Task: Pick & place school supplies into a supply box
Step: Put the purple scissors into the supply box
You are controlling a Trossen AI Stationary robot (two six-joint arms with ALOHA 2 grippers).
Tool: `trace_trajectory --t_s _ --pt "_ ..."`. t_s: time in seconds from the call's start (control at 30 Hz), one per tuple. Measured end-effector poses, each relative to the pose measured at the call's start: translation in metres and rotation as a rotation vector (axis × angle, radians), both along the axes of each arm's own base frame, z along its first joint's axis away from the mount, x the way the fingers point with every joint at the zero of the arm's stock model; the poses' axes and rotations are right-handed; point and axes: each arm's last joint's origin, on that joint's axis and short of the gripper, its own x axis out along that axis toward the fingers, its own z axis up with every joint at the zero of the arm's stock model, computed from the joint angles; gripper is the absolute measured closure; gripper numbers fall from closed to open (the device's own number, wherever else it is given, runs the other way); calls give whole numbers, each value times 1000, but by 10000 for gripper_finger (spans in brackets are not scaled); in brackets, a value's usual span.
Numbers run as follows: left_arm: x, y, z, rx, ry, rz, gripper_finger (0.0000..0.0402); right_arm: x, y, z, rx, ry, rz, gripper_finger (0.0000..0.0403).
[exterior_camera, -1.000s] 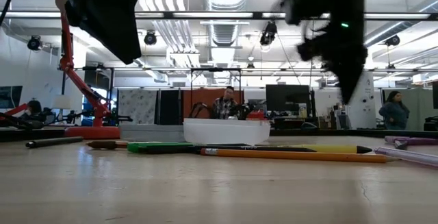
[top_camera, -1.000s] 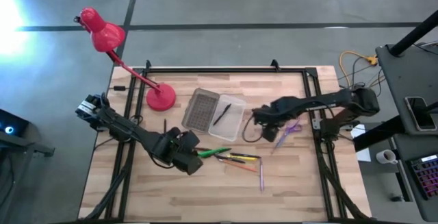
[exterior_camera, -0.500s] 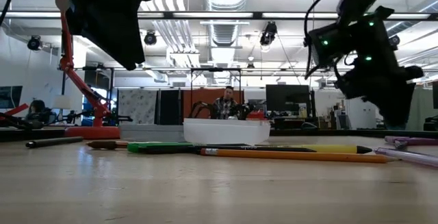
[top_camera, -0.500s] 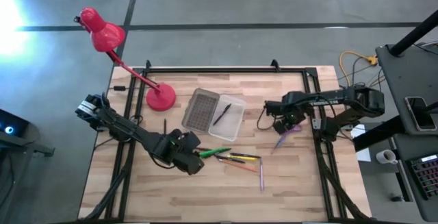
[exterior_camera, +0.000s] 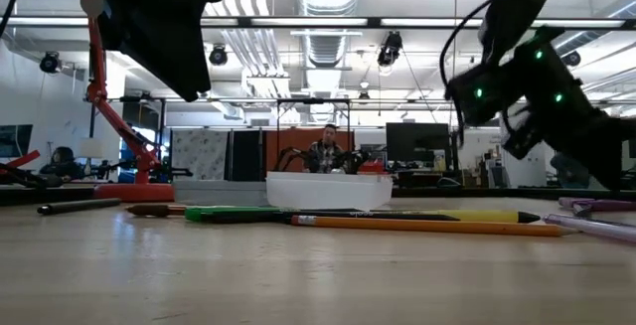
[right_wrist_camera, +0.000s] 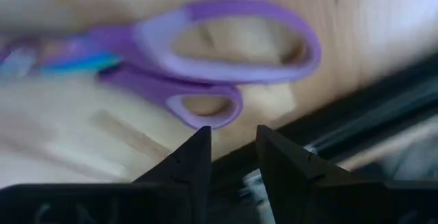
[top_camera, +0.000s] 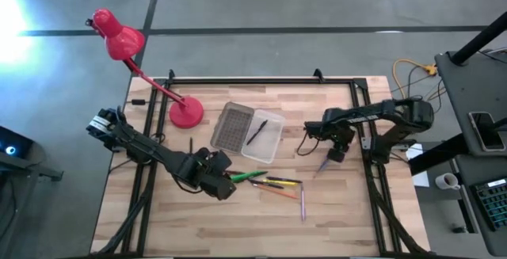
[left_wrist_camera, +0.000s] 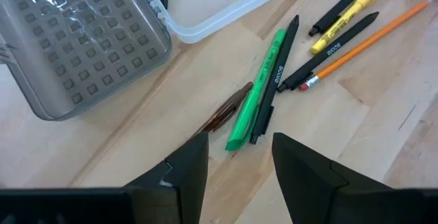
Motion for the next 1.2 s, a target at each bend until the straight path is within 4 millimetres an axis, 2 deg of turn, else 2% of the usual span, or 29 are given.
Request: trace_trajectory --t_s 0.07,0.13,0.27,0.37,0.53,0.67,0.77,0.83,0.97,1.07,1.2 --pt "0 0 0 0 1 0 254 2 -3 -10 -54 35 -188 290" --pt "0 1 0 -1 0 5 254 6 -4 -19 -100 35 -277 285" --pt "1 1 0 0 -1 7 254 13 -5 -26 -77 15 -309 281" --pt "1 1 0 -2 0 6 254 24 -8 -21 -113 -35 -306 286" --pt "1 1 0 -2 0 6 254 58 -14 8 -241 -376 -225 298" --pt "1 2 0 -3 1 7 254 68 -13 48 -272 -574 -179 305" --pt "1 3 0 -4 1 11 254 67 -15 66 -288 -622 -118 304" --pt "1 3 0 -4 0 12 254 69 -20 75 -269 -663 -177 302" --pt "1 3 1 -4 -5 13 254 80 -25 70 -169 -691 -321 296" --pt "2 3 1 -7 -12 13 254 99 -20 58 -152 -672 -321 288" --pt "2 3 2 -8 -13 13 254 118 -15 39 -198 -556 -289 272"
